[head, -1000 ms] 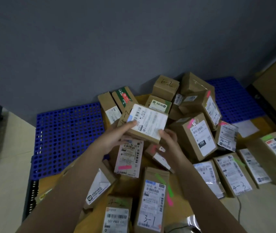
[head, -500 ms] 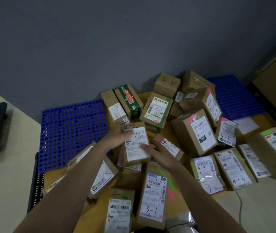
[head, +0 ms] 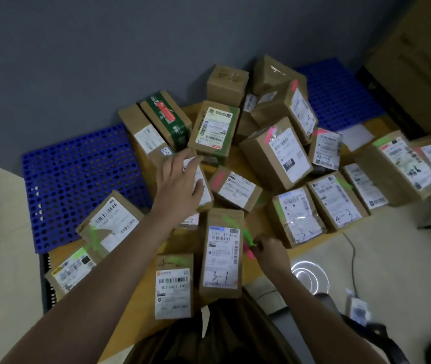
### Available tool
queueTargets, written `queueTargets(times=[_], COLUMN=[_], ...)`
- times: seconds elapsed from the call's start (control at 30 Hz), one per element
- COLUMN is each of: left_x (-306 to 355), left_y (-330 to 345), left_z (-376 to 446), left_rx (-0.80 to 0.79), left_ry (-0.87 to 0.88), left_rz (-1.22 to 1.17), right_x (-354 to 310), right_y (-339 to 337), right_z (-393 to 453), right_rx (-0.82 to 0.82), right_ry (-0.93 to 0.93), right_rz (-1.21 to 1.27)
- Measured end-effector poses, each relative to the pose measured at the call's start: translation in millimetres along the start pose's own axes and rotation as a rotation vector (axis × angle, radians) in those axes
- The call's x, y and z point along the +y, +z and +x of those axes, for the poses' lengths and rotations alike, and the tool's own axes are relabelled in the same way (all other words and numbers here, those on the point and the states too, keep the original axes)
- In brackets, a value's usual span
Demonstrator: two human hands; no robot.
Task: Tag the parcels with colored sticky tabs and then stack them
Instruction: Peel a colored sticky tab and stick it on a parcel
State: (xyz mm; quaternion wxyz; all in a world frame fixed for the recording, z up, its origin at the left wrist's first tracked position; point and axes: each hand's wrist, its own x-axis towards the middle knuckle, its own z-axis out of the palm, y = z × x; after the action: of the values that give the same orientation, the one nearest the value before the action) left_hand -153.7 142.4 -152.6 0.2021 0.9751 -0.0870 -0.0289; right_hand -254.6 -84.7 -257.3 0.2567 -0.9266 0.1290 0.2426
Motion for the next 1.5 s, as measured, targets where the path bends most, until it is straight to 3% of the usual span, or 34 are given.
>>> queueTargets(times=[0.2, 0.6, 0.73, 0.87, 0.97, 1.07, 1.17, 1.37, 1.5], left_x=[15.9, 33.8, 38.0, 48.0, 61.2, 71.6, 70.2, 54.3, 42.0], left_y=[24.4, 30.6, 30.8, 24.4, 12.6, -1.8, -15.4, -42.6, -54.3], left_z=[-23.9, -32.0, -31.8, -28.2, -19.5, -10.5, -6.3, 1.1, 2.4], left_rx=[-0.068, -0.123, -0.142, -0.145, -0.2, -0.298, -0.167, -0.18, -0.185], left_ry=[0.189, 0.159, 0.171, 0.127, 0.045, -0.101, -0.2, -0.509, -0.582], left_rz=[0.032, -0.027, -0.061, -0.174, -0.36, -0.792, -0.905, -1.233, -1.308], right_x=[10.4, 17.3, 7.0, -25.2, -56.3, -84.5, -103.6, -115.7, -135.9], right_y=[29.1, 23.4, 4.9, -34.7, -67.7, -90.5, -101.5, -103.1, -103.3], right_z=[0.6, -0.4, -9.2, -19.6, -24.7, -23.6, -21.8, -5.8, 4.0], right_rx=[-0.011, 0.066, 0.224, 0.338, 0.205, 0.055, 0.07, 0.566, 0.713], right_ry=[0.086, 0.077, 0.077, 0.098, 0.01, -0.115, -0.245, -0.94, -1.094], right_rz=[-0.073, 0.037, 0.298, 0.786, 1.17, 1.289, 1.202, 0.174, -0.075])
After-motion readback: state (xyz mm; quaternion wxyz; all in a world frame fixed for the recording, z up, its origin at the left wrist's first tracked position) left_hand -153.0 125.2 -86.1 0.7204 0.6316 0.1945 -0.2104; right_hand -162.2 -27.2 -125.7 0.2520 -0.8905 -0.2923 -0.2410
